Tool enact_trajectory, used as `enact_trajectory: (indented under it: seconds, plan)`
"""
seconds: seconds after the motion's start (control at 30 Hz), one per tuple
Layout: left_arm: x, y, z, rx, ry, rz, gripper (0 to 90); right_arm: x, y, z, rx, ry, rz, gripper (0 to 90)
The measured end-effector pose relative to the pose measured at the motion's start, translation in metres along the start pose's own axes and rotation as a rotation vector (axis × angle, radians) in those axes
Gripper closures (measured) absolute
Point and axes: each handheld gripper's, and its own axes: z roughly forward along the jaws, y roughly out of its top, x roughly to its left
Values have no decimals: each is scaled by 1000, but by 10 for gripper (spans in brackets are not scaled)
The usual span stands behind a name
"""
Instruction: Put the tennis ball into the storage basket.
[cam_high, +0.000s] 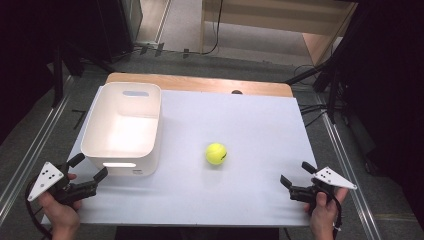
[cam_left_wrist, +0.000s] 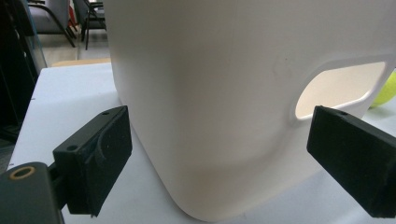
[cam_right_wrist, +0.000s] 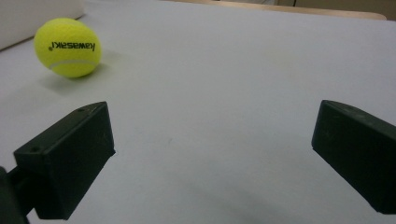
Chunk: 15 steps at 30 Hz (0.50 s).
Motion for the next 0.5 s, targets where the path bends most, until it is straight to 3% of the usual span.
enact_trajectory:
  seconds: [0.23, 0.37, 0.4, 0.5]
  plan:
    - [0, 0, -1, -7, 2, -5, 71, 7, 4, -1, -10, 30, -24, 0]
    - [-1, -1, -1, -10, -2, -6, 71, 10, 8, -1, -7, 23, -32, 0]
    - [-1, -1, -2, -12, -3, -6, 72, 12, 12, -3, -22, 53, -8, 0]
    - [-1, -1, -2, -13, -3, -8, 71, 16, 19, -2, -25, 67, -7, 0]
